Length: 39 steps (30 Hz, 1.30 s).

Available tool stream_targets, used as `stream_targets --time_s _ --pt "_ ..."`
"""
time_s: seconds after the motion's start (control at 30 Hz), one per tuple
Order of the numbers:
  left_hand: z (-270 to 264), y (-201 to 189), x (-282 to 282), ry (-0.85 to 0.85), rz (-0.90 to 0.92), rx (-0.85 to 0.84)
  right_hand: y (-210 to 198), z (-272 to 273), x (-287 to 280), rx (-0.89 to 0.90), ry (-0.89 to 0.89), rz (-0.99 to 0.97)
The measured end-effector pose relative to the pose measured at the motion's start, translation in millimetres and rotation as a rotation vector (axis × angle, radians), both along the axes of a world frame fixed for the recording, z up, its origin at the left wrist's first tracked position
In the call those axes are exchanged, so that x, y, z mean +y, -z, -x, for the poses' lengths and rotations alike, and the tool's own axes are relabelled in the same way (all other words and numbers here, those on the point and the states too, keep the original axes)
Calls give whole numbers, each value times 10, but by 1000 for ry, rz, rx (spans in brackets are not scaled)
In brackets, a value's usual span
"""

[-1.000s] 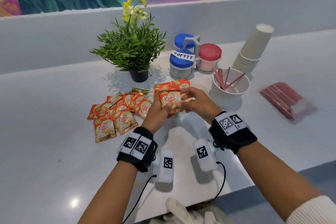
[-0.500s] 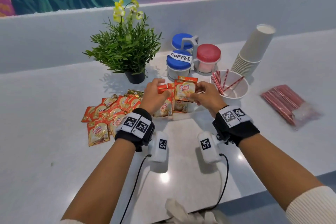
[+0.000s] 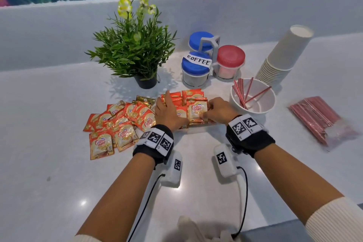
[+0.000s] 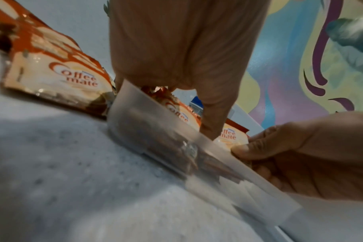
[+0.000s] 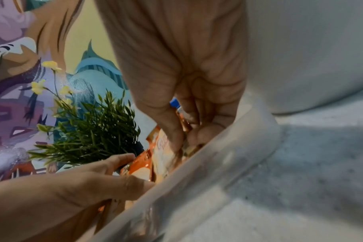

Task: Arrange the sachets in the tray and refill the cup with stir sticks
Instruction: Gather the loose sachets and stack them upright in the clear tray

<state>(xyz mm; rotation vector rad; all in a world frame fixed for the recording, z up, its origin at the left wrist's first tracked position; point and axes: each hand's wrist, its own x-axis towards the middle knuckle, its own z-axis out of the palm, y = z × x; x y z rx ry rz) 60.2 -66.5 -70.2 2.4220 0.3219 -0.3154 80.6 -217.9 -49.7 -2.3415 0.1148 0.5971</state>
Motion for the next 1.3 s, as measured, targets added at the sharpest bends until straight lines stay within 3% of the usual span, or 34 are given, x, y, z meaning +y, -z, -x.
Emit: stream_targets --time_s 0.2,0.4,0.63,0.87,1.03,1.3 --pt "3 69 11 -6 -13 -39 53 -47 58 -163 31 41" --pt "31 104 -14 -86 88 -120 110 -42 133 -179 13 55" --pt "47 143 -33 -140 147 -205 43 66 316 -146 180 -95" --pt "59 145 -38 -45 17 -167 27 175 434 -110 312 -251" --pt "78 148 -21 19 -25 -168 35 176 427 -93 285 -254" --pt "92 138 -29 -44 18 -143 81 132 375 -170 204 -160"
